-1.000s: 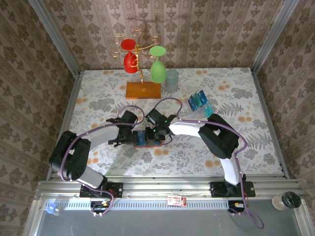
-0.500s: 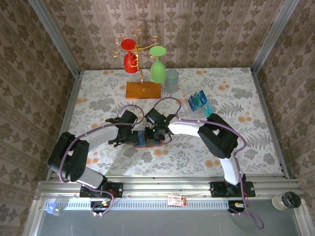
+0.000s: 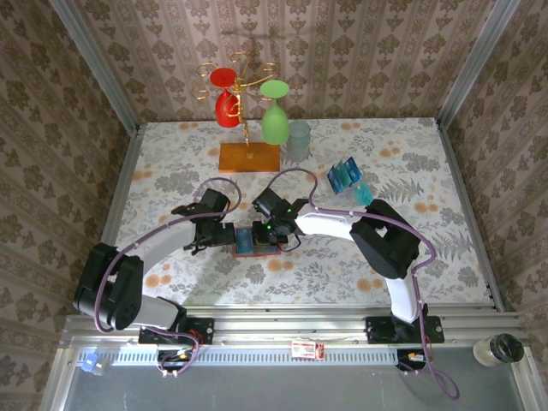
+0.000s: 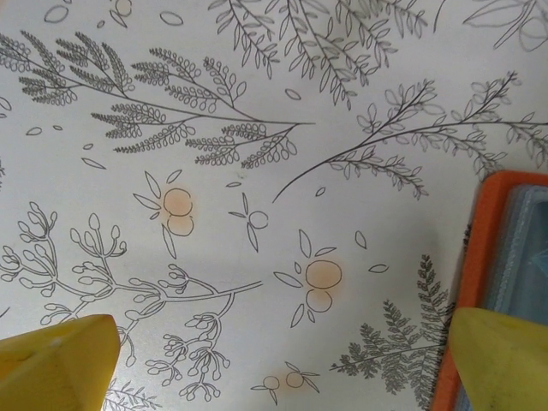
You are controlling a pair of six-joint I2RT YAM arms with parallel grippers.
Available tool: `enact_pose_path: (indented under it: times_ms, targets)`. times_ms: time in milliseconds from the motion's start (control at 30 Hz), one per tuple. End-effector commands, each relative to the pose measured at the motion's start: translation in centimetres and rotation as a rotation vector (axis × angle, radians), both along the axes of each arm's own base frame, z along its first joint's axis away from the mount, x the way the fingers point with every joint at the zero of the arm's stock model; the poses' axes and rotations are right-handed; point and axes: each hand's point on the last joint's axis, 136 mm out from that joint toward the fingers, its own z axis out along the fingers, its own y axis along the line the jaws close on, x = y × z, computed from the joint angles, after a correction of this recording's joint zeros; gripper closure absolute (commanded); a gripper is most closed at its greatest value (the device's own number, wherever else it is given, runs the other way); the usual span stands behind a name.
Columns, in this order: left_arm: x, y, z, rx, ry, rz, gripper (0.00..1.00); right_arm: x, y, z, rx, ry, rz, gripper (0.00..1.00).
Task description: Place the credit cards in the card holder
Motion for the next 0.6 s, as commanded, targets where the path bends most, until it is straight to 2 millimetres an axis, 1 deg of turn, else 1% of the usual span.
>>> enact_pose_path:
  times_ms: [0,333,433,567]
  targets:
    - [-0.8,0.3,-0.8,0.013,0.038,-0.009,0.0,-0.4,0.3,0.3,0.003,0.004,0.009,0.98]
    - [-1.0,0.4,-1.2,0.017,0.046,-0.009,0.0,-0.6,1.3,-1.1,0.012,0.037,0.017,0.99]
    - [-1.0,0.3,-1.2,0.012,0.047,-0.006,0.0,-0.6,1.4,-1.2,0.016,0.041,0.017,0.99]
    - [-1.0,0.2,-1.2,0.009,0.046,-0.008,0.0,-0.6,1.6,-0.7,0.028,0.037,0.019,0.98]
